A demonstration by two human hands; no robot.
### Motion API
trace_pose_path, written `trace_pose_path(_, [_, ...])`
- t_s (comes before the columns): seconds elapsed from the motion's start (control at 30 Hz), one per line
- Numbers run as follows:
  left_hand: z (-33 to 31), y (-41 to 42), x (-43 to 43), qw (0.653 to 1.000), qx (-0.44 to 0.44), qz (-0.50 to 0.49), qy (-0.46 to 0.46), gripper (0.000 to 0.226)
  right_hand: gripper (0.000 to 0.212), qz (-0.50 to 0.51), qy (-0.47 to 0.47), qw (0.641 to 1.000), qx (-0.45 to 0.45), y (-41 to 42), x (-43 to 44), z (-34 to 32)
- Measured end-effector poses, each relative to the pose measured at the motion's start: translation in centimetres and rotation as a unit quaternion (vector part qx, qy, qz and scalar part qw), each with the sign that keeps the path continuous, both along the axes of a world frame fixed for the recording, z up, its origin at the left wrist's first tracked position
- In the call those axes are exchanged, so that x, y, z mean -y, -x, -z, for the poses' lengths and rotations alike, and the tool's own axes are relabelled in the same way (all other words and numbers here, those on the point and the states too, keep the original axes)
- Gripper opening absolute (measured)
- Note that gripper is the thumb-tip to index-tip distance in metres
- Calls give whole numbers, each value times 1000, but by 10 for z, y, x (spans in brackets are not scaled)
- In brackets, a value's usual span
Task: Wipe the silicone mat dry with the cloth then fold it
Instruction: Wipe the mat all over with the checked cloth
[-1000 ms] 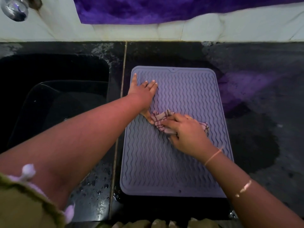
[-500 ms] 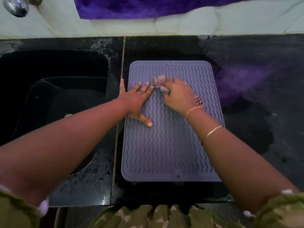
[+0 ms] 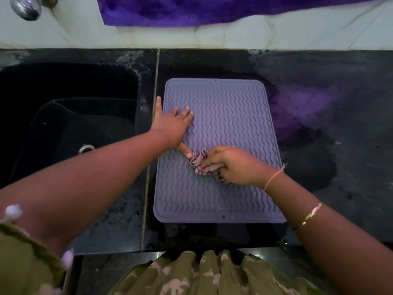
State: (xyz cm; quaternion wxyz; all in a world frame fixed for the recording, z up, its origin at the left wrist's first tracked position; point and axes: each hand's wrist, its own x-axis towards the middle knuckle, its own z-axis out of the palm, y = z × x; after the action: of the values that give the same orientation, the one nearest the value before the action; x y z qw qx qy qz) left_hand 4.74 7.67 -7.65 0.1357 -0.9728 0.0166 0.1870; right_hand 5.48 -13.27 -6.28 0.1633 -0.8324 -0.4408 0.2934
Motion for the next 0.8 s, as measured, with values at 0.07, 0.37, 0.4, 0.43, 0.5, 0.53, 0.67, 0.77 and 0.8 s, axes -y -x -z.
trace_pose_path(0.07, [1,14,1,999,29,19,29,113,48,88,-42,990,-105,-9,1,-5])
trace_pose_path(0.37, [10,44,1,996,-47,-16,75,132,53,194,11,979,65,-43,-42,6])
trace_pose_path(0.4, [10,44,2,997,-46,-13,68,132,53,174,46,977,115,-37,-47,10])
trace_pose_path(0.43, [10,43,2,997,-45,-11,60,133,51,160,63,973,153,-30,-49,13])
trace_pose_path(0.5, [10,44,3,998,-39,-11,44,134,46,134,71,971,186,-20,-50,13])
trace_pose_path(0.53, [9,44,3,999,-35,-11,36,134,45,114,72,973,187,-16,-48,12])
trace_pose_path(0.67, [8,43,5,999,-27,-17,24,134,54,32,71,986,150,3,-26,11])
trace_pose_path(0.77, [7,44,6,999,-28,-22,21,134,56,-10,45,992,120,20,-3,11])
trace_pose_path(0.8, [7,44,6,999,-28,-21,19,134,55,-18,35,994,105,26,3,11])
